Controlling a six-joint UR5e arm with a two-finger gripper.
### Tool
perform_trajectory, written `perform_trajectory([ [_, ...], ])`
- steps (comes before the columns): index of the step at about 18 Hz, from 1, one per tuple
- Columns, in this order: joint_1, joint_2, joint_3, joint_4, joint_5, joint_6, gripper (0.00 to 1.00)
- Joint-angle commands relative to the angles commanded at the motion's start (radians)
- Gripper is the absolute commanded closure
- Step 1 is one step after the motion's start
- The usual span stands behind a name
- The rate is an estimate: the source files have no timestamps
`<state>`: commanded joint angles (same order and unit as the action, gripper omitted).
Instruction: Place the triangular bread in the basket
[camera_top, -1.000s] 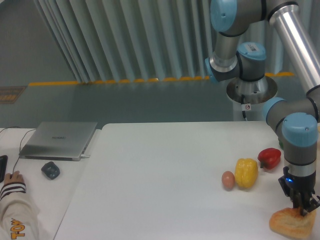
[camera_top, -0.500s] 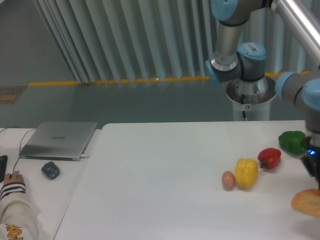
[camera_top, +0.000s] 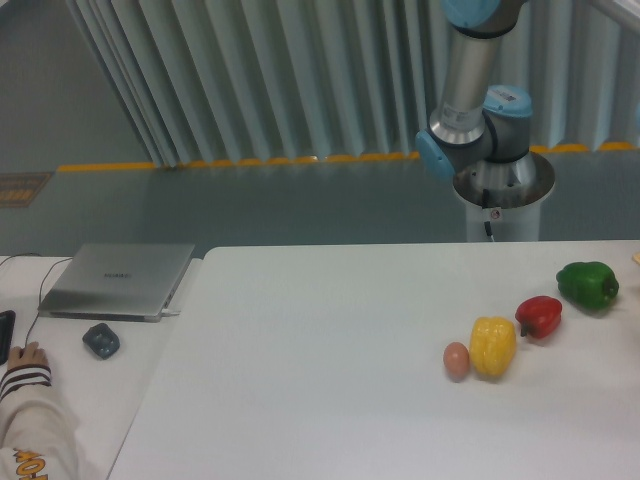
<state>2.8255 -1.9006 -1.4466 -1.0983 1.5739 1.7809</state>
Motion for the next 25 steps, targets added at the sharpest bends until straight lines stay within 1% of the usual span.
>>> perform_trajectory([
  [1, 0.009, -0.003, 0.000, 0.005, -0.005, 0.017, 0.82],
  [3, 0.040, -0.008, 0.000, 0.044, -0.053, 0.096, 0.79],
  [4, 0.054, -0.009, 0.000, 0.044, -0.073, 0.123, 0.79],
  [5, 0.064, -0.009, -0.001, 0.045, -0.090, 0.144, 0.76],
  [6, 0.072, -0.009, -0.003, 0.045, -0.100, 0.159, 0.60],
  [7, 0.074, -0.009, -0.005, 0.046, -0.103, 0.167, 0.46],
  [10, 0.071, -0.006, -0.009, 0.045, -0.130, 0.161, 0.29],
  [11, 0.072, -0.005, -0.009, 0.041, -0.147, 0.160, 0.21],
  [12, 0.074, -0.005, -0.011, 0.040, -0.165, 0.160, 0.01],
  [14, 0.072, 0.000, -0.018, 0.038, -0.179, 0.157, 0.00],
  [17, 0.062, 0.003, -0.057, 0.049, -0.173, 0.146, 0.00],
  [18, 0.054, 0.018, -0.092, 0.052, -0.161, 0.120, 0.00],
  [19, 0.051, 0.035, -0.110, 0.055, -0.143, 0.085, 0.00],
  [20, 0.039, 0.038, -0.115, 0.058, -0.126, 0.056, 0.00],
  [22, 0.020, 0.043, -0.101, 0.054, -0.118, 0.032, 0.00],
  [23, 0.011, 0.043, -0.094, 0.043, -0.114, 0.028, 0.00],
  [25, -0.006, 0.043, -0.074, -0.007, -0.074, 0.026, 0.00],
])
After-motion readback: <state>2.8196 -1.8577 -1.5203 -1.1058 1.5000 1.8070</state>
